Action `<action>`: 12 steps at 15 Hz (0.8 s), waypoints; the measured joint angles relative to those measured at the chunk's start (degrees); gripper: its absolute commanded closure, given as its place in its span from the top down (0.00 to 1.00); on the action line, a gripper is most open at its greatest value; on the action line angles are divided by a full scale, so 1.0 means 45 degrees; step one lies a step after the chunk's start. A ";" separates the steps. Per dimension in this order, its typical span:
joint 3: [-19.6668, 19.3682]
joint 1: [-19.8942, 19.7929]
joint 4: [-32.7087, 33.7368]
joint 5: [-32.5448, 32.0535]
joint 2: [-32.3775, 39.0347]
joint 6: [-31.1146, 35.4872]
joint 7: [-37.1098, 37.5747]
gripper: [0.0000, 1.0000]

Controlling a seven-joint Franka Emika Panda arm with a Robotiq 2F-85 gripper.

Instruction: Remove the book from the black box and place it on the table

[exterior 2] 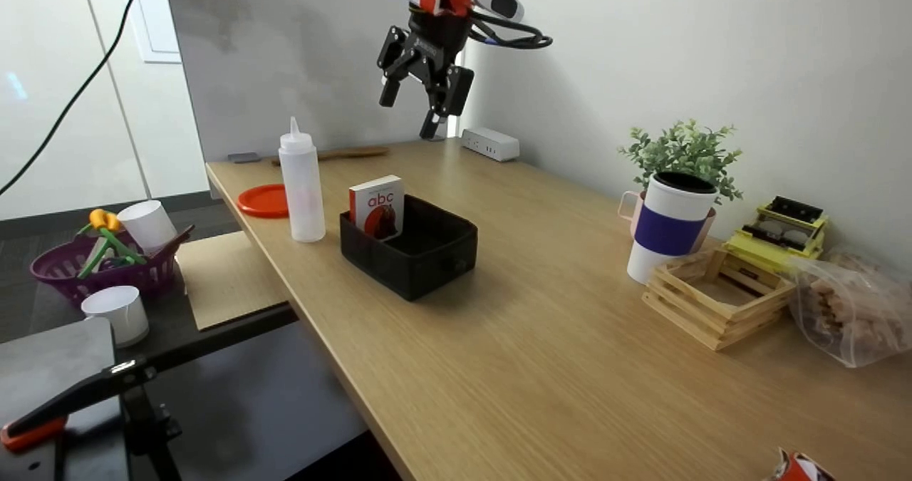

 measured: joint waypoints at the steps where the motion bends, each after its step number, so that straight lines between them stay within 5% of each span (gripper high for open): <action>1: 0.0000 0.0064 0.0156 -0.0275 0.0299 -0.0053 0.0443 1.00; 12: 0.0010 0.0240 0.0732 -0.0773 0.1224 -0.0450 0.1087 1.00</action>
